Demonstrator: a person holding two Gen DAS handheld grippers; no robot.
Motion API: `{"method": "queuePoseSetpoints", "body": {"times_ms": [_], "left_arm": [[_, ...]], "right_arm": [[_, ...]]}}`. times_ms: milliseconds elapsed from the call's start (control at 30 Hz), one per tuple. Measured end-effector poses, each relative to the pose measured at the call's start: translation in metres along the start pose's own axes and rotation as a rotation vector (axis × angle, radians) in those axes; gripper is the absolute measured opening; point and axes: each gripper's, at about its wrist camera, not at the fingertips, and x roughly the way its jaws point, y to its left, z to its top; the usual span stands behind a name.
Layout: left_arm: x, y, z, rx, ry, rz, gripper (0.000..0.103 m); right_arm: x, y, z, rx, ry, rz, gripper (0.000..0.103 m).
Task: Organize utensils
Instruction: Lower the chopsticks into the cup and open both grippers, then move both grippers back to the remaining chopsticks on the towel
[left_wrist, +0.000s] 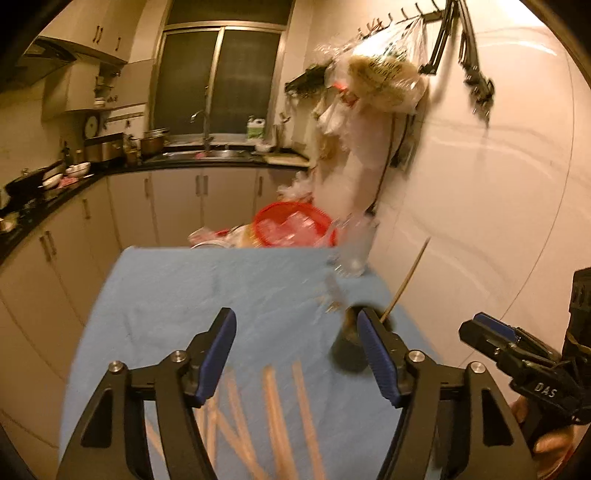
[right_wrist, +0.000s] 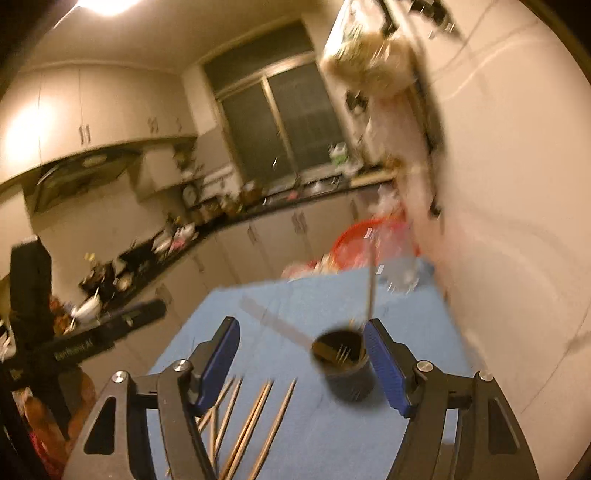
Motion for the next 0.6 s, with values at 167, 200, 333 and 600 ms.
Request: {"method": "queuePoseSetpoints", "body": {"times_ms": [167,200,333,600], "left_arm": [[0.006,0.045,-0.047,-0.053,0.108,0.084,0.07],[0.011,0.057,-0.057,-0.073,0.148,0.1,0.07],[0.03,0.097,-0.089,-0.136,0.264,0.182,0.07],[0.062,0.161,-0.123,-0.379,0.442,0.138,0.057]], "right_arm": [[0.038,0.012,-0.044,0.027,0.155,0.019,0.072],[0.047,0.014,-0.052,0.04,0.197,0.041,0.072],[0.073,0.025,-0.073,0.02,0.311,0.057,0.065],[0.096,0.03,-0.089,0.044,0.411,0.071,0.063]]}}
